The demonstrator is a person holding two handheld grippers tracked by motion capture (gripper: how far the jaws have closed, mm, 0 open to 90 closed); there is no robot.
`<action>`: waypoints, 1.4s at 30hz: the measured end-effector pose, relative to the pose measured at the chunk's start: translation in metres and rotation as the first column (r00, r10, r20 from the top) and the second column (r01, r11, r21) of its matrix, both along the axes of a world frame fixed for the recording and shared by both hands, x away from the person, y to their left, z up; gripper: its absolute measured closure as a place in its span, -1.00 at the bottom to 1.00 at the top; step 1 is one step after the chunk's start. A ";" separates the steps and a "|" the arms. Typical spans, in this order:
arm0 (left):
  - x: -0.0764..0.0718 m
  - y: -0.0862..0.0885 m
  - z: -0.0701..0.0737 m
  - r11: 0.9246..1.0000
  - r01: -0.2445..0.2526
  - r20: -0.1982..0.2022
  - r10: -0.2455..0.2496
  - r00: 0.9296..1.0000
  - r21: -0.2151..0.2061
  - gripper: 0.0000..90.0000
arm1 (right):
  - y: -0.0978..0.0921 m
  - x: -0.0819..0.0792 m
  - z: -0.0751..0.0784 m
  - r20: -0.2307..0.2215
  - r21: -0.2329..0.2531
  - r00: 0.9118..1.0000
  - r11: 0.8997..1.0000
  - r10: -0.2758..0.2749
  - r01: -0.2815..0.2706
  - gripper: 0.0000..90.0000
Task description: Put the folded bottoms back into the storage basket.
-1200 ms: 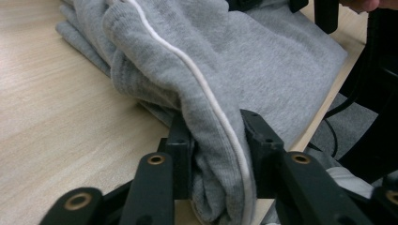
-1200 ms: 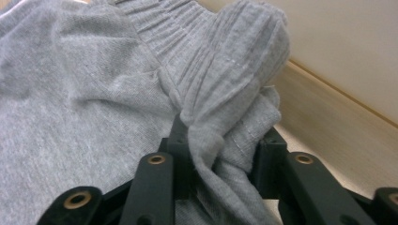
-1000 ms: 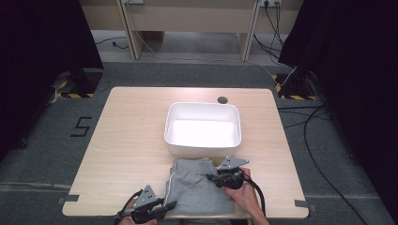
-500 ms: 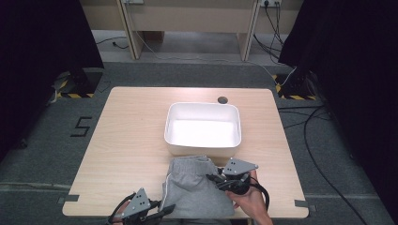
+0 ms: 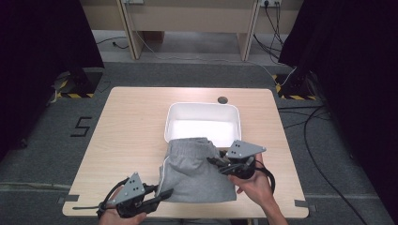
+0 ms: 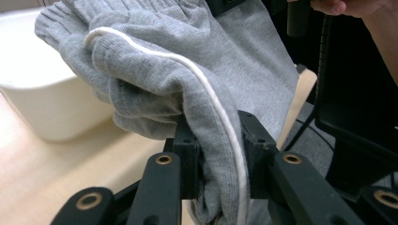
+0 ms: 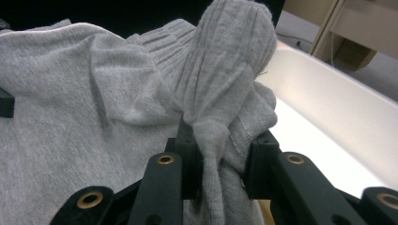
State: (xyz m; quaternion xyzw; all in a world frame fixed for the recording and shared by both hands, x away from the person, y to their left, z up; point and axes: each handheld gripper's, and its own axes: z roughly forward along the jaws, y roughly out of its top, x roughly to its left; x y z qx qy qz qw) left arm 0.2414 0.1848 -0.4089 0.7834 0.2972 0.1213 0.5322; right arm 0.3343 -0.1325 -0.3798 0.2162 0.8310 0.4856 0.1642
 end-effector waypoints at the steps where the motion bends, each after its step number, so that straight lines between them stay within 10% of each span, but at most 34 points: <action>1: 0.004 0.000 0.004 1.000 -0.002 0.004 0.002 1.000 -0.005 0.58 | 0.000 0.002 0.004 0.003 -0.002 1.000 1.000 -0.001 0.001 0.61; 13: 0.077 -0.006 0.048 0.998 -0.045 0.031 0.046 0.998 -0.035 0.58 | -0.001 0.069 0.068 0.022 -0.043 1.000 0.999 -0.007 0.008 0.61; 19: 0.127 -0.010 0.046 0.994 -0.100 -0.006 0.100 0.995 -0.037 0.58 | 0.000 0.118 0.080 0.001 -0.068 0.999 0.997 -0.038 0.038 0.61; 28: 0.185 -0.025 0.012 0.987 -0.153 -0.101 0.156 0.983 0.042 0.58 | 0.003 0.187 0.044 -0.101 -0.122 0.991 0.990 -0.084 0.072 0.60; 42: 0.216 -0.044 -0.023 0.974 -0.147 -0.184 0.179 0.967 0.173 0.57 | -0.005 0.216 -0.016 -0.215 -0.140 0.964 0.982 -0.154 0.125 0.60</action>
